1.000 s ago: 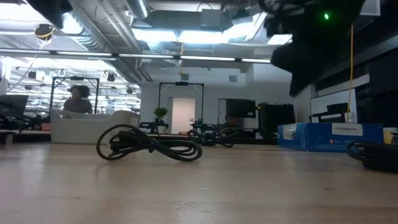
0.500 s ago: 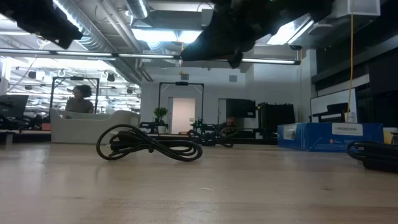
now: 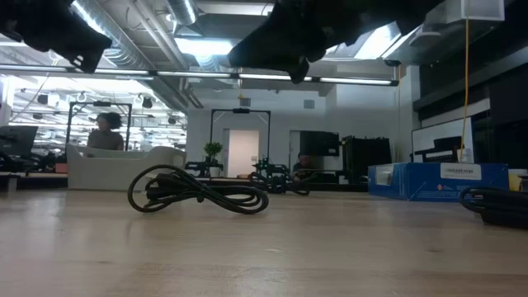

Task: Pick and place USB-C Cables
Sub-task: Put the bottom left black charger cable into the gray bin

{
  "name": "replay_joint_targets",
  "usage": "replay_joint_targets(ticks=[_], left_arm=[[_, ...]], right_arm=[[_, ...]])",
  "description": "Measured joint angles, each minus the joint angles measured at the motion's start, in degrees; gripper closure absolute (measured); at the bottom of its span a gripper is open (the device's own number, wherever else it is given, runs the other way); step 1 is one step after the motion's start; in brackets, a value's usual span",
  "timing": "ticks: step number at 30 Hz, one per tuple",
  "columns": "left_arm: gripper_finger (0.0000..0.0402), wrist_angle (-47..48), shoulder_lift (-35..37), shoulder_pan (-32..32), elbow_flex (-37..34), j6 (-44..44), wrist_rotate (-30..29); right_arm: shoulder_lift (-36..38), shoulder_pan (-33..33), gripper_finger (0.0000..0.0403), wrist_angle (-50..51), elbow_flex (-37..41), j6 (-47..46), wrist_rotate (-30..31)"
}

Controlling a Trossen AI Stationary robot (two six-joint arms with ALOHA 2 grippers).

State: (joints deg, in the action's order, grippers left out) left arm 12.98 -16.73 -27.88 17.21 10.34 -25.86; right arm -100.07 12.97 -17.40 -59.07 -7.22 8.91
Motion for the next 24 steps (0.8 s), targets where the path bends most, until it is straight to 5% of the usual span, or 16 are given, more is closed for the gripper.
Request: replay_joint_targets(ticks=[10, 24], left_arm=[[0.0401, 0.1, -0.2, 0.0, 0.0, 1.5, 0.1], [0.0401, 0.2, -0.2, 0.0, 0.0, 1.5, -0.4]], right_arm=[[-4.1, -1.8, 0.0207, 0.1, -0.1, -3.1, -5.3], [-14.8, 0.0, 0.0195, -4.3, 0.0, -2.9, -6.0]])
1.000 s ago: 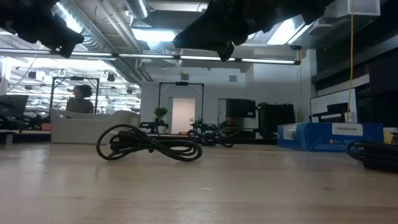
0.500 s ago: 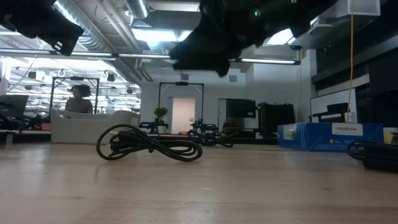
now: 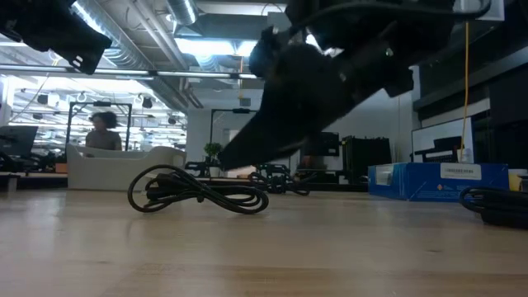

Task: Pick and place USB-C Cables
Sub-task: Put the bottom left black charger cable into the gray bin

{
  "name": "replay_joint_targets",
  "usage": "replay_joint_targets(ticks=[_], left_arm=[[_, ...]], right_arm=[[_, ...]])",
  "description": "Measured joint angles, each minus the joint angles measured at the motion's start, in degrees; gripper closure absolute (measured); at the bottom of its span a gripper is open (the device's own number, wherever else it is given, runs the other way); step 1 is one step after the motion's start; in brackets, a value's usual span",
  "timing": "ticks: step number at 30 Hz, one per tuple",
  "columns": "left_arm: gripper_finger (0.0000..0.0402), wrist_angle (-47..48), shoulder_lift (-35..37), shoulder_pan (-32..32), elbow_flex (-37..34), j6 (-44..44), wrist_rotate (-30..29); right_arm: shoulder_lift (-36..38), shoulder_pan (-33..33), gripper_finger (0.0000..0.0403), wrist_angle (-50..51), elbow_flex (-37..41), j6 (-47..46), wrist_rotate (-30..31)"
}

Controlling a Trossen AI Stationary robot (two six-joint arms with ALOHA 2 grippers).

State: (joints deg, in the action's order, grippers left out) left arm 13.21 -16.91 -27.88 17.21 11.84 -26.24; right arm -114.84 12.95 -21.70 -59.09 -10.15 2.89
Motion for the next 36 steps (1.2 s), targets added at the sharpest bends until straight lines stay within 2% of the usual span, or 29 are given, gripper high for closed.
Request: replay_joint_targets(ticks=[15, 18, 20, 23, 24, 27, 32, 36], left_arm=[[0.0401, 0.2, 0.0, 0.0, 0.0, 0.0, -0.1], [0.0401, 0.4, 0.0, 0.0, 0.0, 0.0, -0.1], [0.0401, 0.5, 0.0, 0.0, 0.0, 0.0, -0.1], [0.0401, 0.5, 0.0, 0.0, 0.0, 0.0, -0.1], [0.0401, 0.5, 0.0, 0.0, 0.0, 0.0, -0.1], [0.0401, 0.8, 0.0, 0.0, 0.0, 0.0, -0.1], [0.0401, 1.0, 0.0, 0.0, 0.0, 0.0, -0.1], [0.0401, 0.3, 0.0, 0.0, 0.0, -0.7, -0.1]], right_arm=[[-5.4, 0.0, 0.02, -1.9, -0.1, -0.1, 0.2], [-5.4, 0.0, 0.0235, -2.0, -0.1, -2.6, 0.9], [-5.4, 0.0, 0.0279, -2.4, -0.1, -3.9, 2.0], [-5.5, -0.1, 0.0369, -4.1, -0.1, -4.6, 2.5], [-5.5, -0.1, 0.0381, -5.1, -0.1, -4.1, 2.8], [-5.2, 0.0, 0.0392, -5.9, -2.1, -1.5, 7.3], [-2.9, -2.7, 0.0393, -4.9, -9.2, 10.6, 15.6], [-3.2, -8.5, 0.0393, 6.0, -19.3, 13.5, 16.2]])
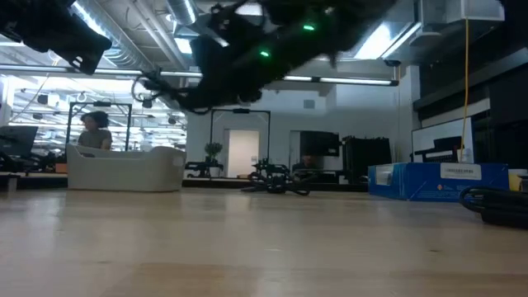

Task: Pick and place USB-C Cables
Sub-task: Put the bottom left black charger cable into the gray bin, then put the bottom black charger cable into the gray bin

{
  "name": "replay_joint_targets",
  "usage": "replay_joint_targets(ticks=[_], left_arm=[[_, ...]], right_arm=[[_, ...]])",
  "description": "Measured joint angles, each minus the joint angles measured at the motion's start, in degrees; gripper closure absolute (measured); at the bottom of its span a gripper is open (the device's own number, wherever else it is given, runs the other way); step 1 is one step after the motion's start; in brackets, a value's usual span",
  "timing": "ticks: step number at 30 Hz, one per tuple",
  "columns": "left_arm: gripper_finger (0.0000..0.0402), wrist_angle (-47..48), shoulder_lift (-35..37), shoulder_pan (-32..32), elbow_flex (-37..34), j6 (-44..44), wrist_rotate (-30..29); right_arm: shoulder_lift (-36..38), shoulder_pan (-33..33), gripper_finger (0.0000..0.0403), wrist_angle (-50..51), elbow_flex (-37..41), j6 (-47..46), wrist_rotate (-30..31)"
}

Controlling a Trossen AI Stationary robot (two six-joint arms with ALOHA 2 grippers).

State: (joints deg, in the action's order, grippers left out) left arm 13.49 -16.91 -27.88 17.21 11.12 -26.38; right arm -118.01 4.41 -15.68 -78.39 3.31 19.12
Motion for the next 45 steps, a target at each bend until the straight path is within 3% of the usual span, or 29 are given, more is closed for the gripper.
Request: replay_joint_targets(ticks=[8, 12, 16, 19, 24, 31, 39, 45], left_arm=[[0.0401, -0.2, 0.0, 0.0, 0.0, -4.2, 0.0], [0.0401, -0.2, 0.0, 0.0, 0.0, -3.9, 0.0], [0.0401, 0.1, 0.0, 0.0, 0.0, -2.6, 0.1], [0.0401, 0.8, 0.0, 0.0, 0.0, -1.7, 0.1], [0.0401, 1.3, 0.0, 0.0, 0.0, -1.2, 0.1], [0.0401, 1.3, 0.0, 0.0, 0.0, -1.0, 0.1], [0.0401, 1.3, 0.0, 0.0, 0.0, 0.6, 0.1], [0.0401, 1.3, 0.0, 0.0, 0.0, 5.5, 0.1]], right_arm=[[-13.1, -10.8, 0.0393, 10.3, -29.2, 3.6, -16.9], [-23.7, -12.9, 0.0393, 19.4, -45.1, 6.3, -18.9], [-31.4, -15.6, 0.0393, 26.1, -56.3, 4.5, -19.3], [-32.2, -17.3, 0.0386, 24.6, -54.8, 0.2, -22.9], [-32.3, -18.9, 0.0309, 27.0, -54.4, -6.0, -32.8], [-32.2, -19.3, 0.0229, 26.6, -56.7, -9.0, -34.0], [-28.3, -18.9, 0.0216, 28.8, -56.6, -13.7, -39.2], [-21.6, -18.4, 0.0215, 40.4, -56.6, -11.8, -38.4]])
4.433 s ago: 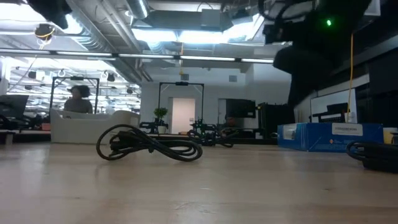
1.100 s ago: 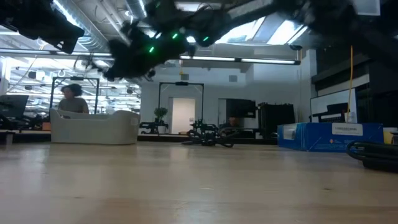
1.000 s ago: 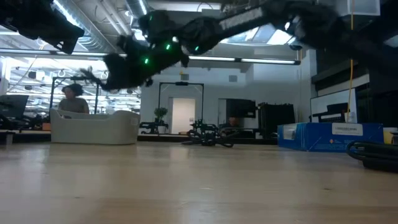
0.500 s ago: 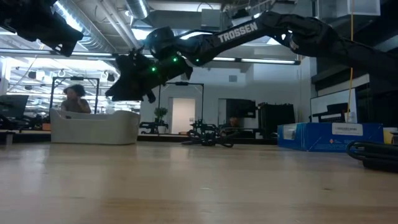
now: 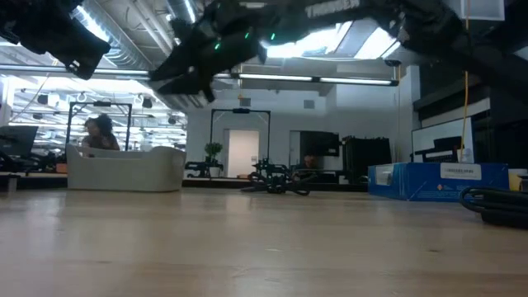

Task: Pick and place USB-C Cables
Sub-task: Put the bottom black charger cable into the gray bin

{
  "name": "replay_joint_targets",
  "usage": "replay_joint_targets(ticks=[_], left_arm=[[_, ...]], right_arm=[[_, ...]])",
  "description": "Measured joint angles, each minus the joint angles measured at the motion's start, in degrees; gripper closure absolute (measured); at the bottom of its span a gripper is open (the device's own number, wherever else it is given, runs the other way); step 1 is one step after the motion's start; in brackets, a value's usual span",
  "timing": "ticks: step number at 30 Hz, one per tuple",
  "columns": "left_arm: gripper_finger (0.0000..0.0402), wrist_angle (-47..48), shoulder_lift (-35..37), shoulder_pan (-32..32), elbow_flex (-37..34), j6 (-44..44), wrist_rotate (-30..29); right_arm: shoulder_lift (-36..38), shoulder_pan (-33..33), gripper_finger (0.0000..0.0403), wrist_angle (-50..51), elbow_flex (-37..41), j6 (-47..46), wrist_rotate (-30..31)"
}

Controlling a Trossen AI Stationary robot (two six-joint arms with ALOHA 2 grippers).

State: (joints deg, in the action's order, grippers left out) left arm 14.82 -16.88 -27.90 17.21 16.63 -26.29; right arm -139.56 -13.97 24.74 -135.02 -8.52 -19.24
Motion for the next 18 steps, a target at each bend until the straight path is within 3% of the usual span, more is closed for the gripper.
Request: replay_joint_targets(ticks=[8, 12, 16, 18], left_arm=[[0.0401, -0.1, 0.0, 0.0, 0.0, 1.3, 0.0], [0.0401, 0.0, 0.0, 0.0, 0.0, 1.3, 0.0], [0.0401, -0.1, 0.0, 0.0, 0.0, 1.5, 0.0], [0.0401, -0.1, 0.0, 0.0, 0.0, 1.5, 0.0]], right_arm=[[6.9, 2.9, 0.0215, 26.2, 0.0, 5.4, 4.6], [9.3, 5.3, 0.0215, 38.2, 0.0, 6.2, 11.4], [10.0, 7.7, 0.0215, 45.7, 0.0, 6.7, 19.8], [10.0, 8.6, 0.0215, 47.9, 0.0, 6.7, 21.2]])
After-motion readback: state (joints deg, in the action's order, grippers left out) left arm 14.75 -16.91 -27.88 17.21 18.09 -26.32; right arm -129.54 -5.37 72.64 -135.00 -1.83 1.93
